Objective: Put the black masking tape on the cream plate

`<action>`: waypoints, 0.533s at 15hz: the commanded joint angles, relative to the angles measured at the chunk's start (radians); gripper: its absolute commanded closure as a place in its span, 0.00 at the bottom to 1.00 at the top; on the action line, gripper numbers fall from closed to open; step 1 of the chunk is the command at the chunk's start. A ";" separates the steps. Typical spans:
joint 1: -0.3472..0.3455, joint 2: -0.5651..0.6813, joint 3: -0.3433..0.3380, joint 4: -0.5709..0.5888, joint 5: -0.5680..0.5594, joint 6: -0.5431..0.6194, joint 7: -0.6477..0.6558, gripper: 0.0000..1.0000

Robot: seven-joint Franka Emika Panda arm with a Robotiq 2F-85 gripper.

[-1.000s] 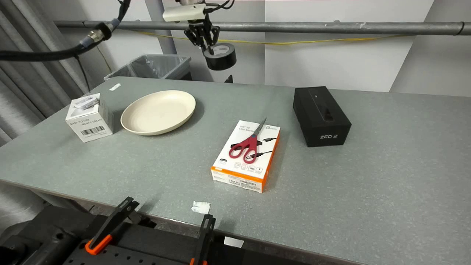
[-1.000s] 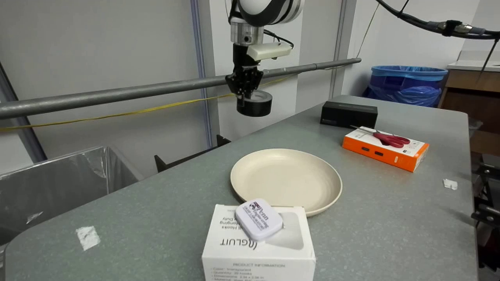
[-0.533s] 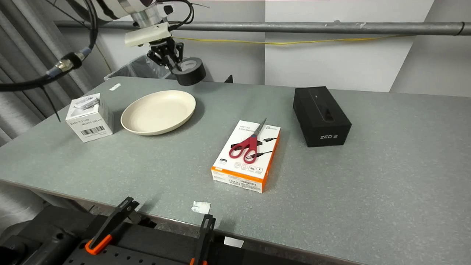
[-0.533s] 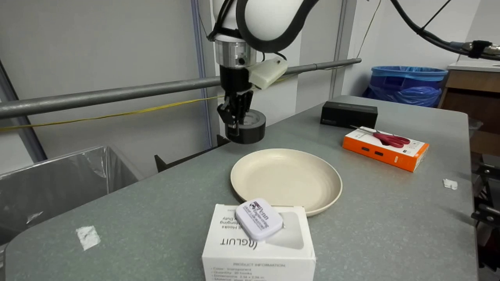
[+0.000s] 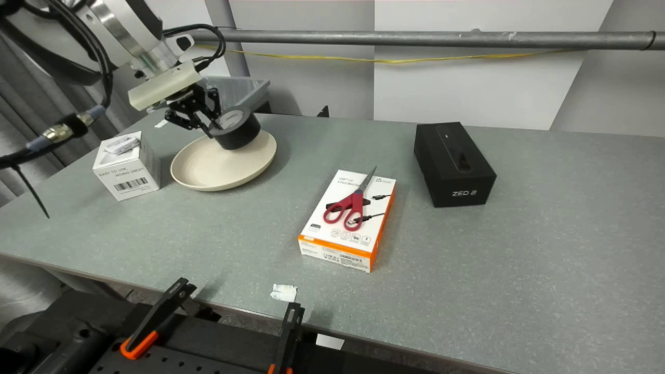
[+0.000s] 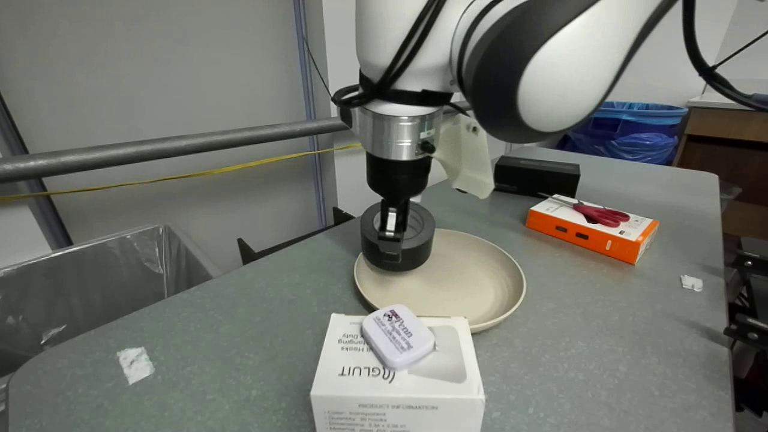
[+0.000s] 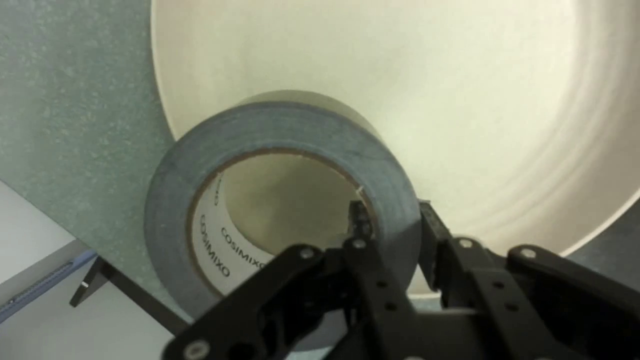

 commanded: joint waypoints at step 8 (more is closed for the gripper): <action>-0.038 -0.309 0.118 -0.416 0.013 0.034 -0.018 0.94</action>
